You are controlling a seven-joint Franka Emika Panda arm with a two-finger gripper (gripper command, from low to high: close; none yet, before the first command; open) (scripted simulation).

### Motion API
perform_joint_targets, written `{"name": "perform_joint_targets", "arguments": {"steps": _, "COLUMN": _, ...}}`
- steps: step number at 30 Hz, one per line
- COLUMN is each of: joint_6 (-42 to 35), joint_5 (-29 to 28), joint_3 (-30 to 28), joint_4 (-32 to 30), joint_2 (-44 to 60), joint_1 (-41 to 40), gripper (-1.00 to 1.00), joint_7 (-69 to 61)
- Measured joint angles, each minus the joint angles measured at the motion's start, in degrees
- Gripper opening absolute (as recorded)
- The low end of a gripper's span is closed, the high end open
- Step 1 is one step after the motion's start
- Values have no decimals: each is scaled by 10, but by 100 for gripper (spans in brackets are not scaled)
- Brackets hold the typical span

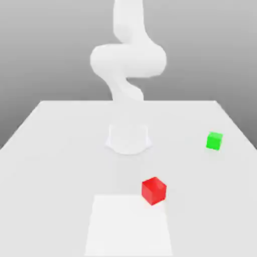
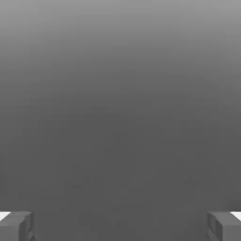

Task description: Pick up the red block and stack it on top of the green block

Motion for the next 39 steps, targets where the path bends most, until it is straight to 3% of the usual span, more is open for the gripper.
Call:
{"name": "perform_joint_targets", "arguments": {"steps": 16, "joint_6": 236, "joint_5": 2, "joint_3": 1, "joint_4": -312, "joint_2": 283, "joint_1": 100, "gripper": 0, "joint_7": -159}}
{"name": "perform_joint_targets", "arguments": {"steps": 24, "joint_6": 419, "joint_5": -3, "joint_3": 2, "joint_4": -325, "joint_2": 509, "joint_1": 115, "gripper": 0, "joint_7": -178}}
{"name": "perform_joint_targets", "arguments": {"steps": 25, "joint_6": 429, "joint_5": -4, "joint_3": 1, "joint_4": -324, "joint_2": 520, "joint_1": 115, "gripper": -100, "joint_7": -177}}
{"name": "perform_joint_targets", "arguments": {"steps": 32, "joint_6": 427, "joint_5": -6, "joint_3": 2, "joint_4": -324, "joint_2": 518, "joint_1": 114, "gripper": -100, "joint_7": -175}}
{"name": "perform_joint_targets", "arguments": {"steps": 39, "joint_6": 313, "joint_5": 1, "joint_3": 7, "joint_4": -343, "joint_2": 385, "joint_1": 111, "gripper": -100, "joint_7": -181}}
